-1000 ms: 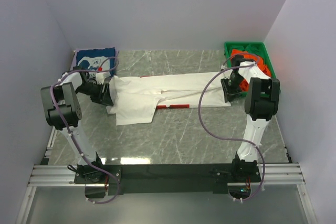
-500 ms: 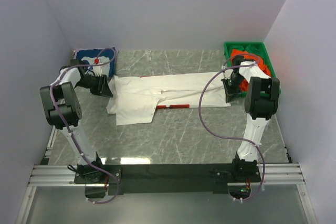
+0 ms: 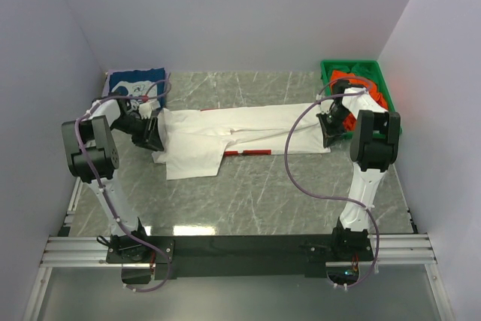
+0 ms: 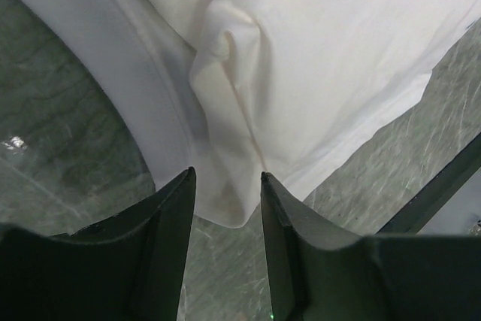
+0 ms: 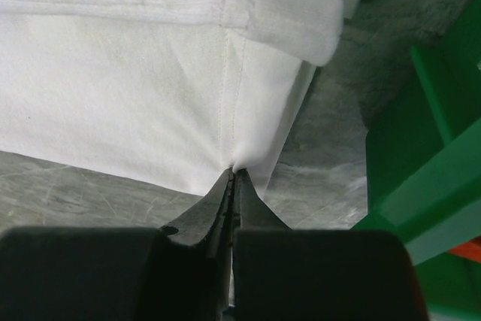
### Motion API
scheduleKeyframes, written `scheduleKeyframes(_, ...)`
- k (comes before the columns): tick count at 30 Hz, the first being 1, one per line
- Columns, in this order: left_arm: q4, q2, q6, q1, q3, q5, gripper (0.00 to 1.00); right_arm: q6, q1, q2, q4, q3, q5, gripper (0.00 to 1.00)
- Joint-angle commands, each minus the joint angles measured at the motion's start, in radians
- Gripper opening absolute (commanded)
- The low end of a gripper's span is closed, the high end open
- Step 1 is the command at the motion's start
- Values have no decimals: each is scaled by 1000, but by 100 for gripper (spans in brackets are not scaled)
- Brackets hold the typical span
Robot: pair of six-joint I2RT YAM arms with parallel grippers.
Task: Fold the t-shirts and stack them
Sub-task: Fold the tshirt
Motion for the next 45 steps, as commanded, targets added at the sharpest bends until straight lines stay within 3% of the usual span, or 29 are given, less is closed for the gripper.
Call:
scheduleKeyframes(1, -15, 11, 2, -25, -14, -13, 46, -22, -7, -48, -22, 33, 6, 0)
scheduleKeyframes(14, 10, 36, -41, -57, 1, -30, 35, -26, -7, -54, -16, 21, 3, 0)
scheduleKeyframes(17, 12, 17, -30, -55, -5, -19, 26, -33, -7, -59, -22, 20, 3, 0)
scheduleKeyframes(20, 6, -19, -4, -48, -19, 7, 11, -42, -7, -77, -21, 15, 10, 0)
scheduleKeyframes(21, 1, -30, 5, -43, -20, 12, 1, -45, -7, -82, -21, 13, 12, 0)
scheduleKeyframes(35, -125, -214, 254, 1, -157, 26, 1, -132, -13, -169, -21, -75, 69, 0)
scheduleKeyframes(45, 2, -190, 226, 14, -269, -116, 1, -165, -13, -155, 74, -226, 127, 0)
